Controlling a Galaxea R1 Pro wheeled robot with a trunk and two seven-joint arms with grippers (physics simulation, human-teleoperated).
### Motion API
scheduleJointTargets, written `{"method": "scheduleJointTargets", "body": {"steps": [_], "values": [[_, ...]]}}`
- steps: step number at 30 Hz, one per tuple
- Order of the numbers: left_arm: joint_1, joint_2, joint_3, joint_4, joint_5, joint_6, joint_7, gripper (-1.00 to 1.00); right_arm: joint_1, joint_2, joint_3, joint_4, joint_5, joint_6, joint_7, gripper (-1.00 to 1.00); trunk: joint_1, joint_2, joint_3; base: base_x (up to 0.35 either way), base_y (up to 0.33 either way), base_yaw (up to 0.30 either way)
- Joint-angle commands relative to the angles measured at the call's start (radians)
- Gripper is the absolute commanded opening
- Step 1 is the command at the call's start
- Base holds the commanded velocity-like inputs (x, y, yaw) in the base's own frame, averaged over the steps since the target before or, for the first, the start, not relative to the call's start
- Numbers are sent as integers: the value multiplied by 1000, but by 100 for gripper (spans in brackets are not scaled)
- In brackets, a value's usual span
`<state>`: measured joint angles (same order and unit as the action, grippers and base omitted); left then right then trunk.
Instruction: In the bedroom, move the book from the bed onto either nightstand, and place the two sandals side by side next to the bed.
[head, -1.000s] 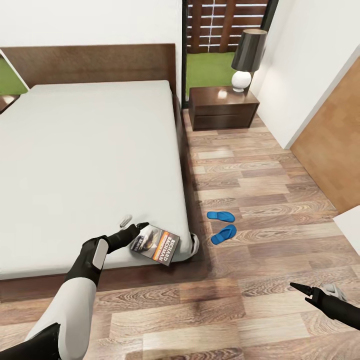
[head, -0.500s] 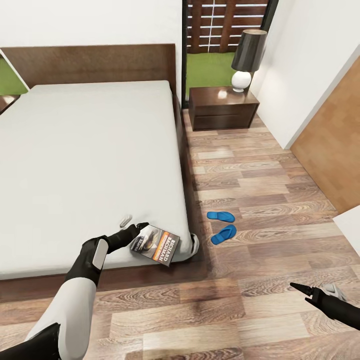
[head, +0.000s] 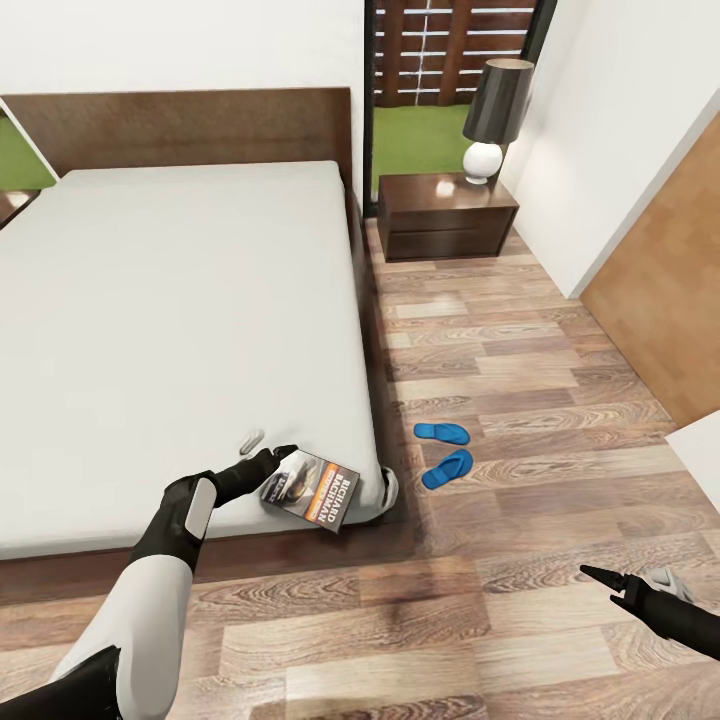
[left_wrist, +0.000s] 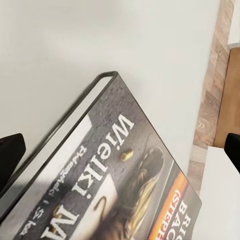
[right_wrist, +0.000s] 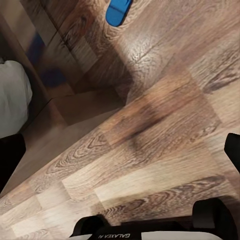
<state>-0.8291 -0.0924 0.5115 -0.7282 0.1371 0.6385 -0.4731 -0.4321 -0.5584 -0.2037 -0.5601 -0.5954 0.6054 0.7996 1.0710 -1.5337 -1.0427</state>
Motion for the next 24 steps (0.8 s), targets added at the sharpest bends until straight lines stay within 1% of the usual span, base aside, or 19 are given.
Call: {"method": "scheduleJointTargets", "body": {"steps": [1,22,24], "values": [[-1,-1,5,-1,3,7,-2,100,0,0,-2,0,-4,7,1,100,0,0,-1,0,0,0],[-1,2,7,-2,5,9,-2,100,0,0,-2,0,-3,7,1,100,-81,147,65,0,0,0],[-1,4,9,-3,6,10,-12,100,0,0,-1,0,-3,7,1,100,-88,161,71,0,0,0]]}}
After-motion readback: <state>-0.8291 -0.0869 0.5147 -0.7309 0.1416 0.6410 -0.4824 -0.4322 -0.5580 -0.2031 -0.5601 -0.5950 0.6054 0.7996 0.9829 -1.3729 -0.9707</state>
